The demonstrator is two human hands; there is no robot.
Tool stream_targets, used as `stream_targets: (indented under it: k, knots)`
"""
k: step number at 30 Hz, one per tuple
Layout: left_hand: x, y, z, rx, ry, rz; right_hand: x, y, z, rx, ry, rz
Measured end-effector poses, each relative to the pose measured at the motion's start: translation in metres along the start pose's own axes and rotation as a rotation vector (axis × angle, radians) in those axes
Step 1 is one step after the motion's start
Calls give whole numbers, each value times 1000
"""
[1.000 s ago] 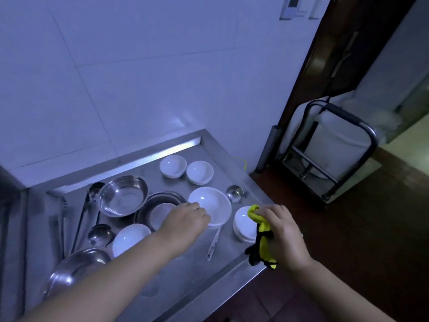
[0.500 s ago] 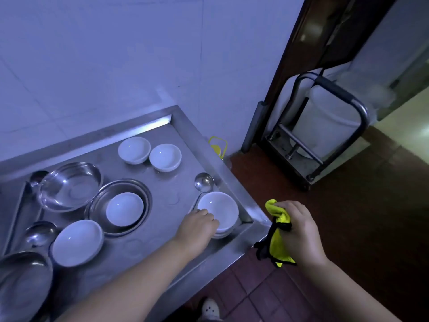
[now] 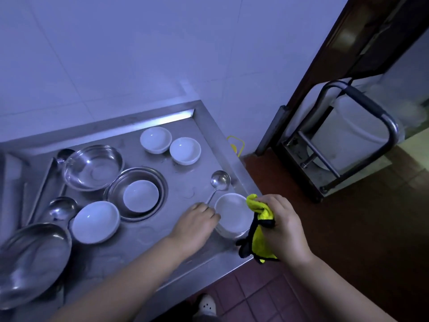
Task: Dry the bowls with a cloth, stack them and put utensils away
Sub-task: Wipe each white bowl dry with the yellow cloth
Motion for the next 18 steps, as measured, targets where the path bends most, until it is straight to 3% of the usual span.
stream_targets:
  k: [3, 6, 10, 18]
  knots:
    - [34, -24, -41, -36, -160, 12, -13, 22, -38, -95, -19, 6]
    - [80, -38, -91, -87, -348, -108, -22, 52, -74, -140, -30, 6]
    - [133, -46, -156, -173, -566, -152, -27, 102, -116, -193, -59, -123]
    - [169, -16, -233, -133, -716, -470, -6, 191, -157, -134, -49, -257]
Point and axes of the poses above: each hand's wrist, its own x-axis away from the middle knuckle, its own y-axis out of the palm, z = x × y, the point moved 2 cm from there along -x, towards the middle knuckle, and after that the axes turned 3 degrees about z, right-handed, at the moved point
